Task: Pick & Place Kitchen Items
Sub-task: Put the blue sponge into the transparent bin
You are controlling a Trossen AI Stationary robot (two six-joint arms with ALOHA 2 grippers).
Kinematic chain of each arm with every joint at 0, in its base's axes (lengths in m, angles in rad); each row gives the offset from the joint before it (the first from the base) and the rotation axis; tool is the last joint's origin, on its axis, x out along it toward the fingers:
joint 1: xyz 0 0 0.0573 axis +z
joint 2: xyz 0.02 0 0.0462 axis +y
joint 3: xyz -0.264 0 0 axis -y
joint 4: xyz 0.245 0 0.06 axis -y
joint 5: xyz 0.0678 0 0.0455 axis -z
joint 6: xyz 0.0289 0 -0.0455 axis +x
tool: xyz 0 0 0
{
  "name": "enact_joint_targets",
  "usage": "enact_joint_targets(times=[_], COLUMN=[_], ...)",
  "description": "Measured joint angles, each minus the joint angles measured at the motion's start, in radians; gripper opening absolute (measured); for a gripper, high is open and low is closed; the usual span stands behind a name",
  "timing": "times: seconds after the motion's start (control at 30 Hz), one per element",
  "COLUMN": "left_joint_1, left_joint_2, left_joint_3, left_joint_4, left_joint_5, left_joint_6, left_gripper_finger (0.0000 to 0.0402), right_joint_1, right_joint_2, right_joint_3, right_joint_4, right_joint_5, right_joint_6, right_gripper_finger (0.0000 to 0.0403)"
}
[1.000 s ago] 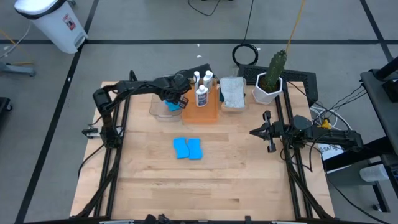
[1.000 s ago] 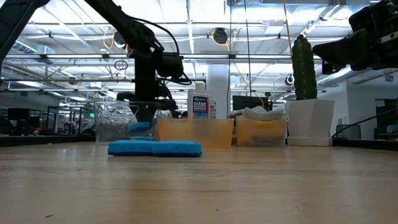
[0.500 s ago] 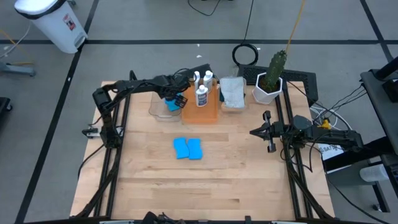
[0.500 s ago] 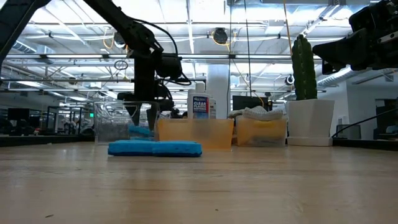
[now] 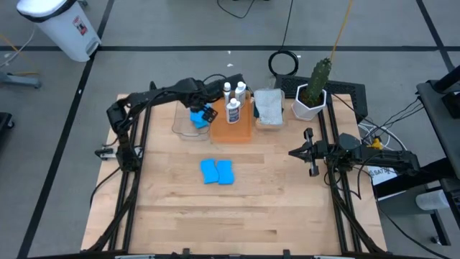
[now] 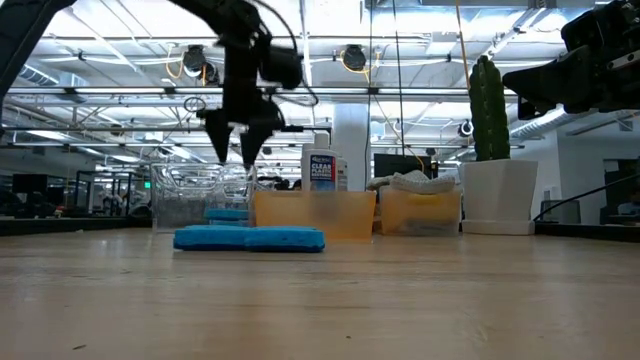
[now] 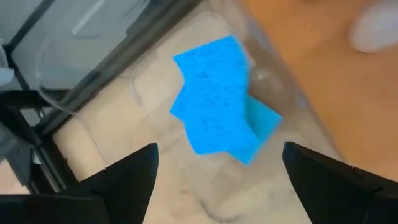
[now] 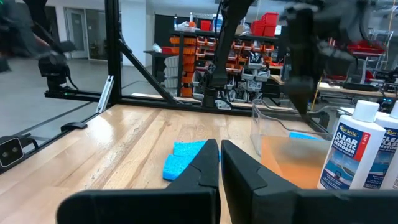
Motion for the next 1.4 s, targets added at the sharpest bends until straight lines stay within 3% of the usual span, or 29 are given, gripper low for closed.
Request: enact_joint_targets(times=[0.17,0.33,0.53,0.7,0.87,0.97,1.4], left_joint_1=[-0.12,-0.336,-0.61,-0.745,-0.785,-0.775,-0.694], left_joint_2=[-0.098,-0.203,-0.189,-0.125,-0.045,0.018,0.121], left_joint_3=[0.024,0.024,0.017,-0.027,-0.074,-0.084,-0.1], left_joint_4=[-0.028,-0.028,-0.005,0.075,0.104,0.105,0.05], left_joint_5=[0.006,-0.023,-0.066,-0.067,-0.093,-0.057,0.038], left_joint_6=[-0.04,-0.212,-0.496,-0.801,-1.061,-1.148,-1.204], left_gripper_finger=[0.0347,0.0347,0.0347,0.0347,0.0347,0.0347,0.0347], right_joint_1=[0.0,0.0,0.0,0.0,0.0,0.0,0.0], right_joint_2=[0.0,0.0,0.0,0.0,0.0,0.0,0.0], right_joint_3=[0.0,0.0,0.0,0.0,0.0,0.0,0.0], right_joint_4=[0.0,0.0,0.0,0.0,0.0,0.0,0.0], right_joint_5=[0.0,0.0,0.0,0.0,0.0,0.0,0.0], right_joint_6=[0.0,0.0,0.0,0.0,0.0,0.0,0.0], right_gripper_finger=[0.0,0.0,0.0,0.0,0.0,0.0,0.0])
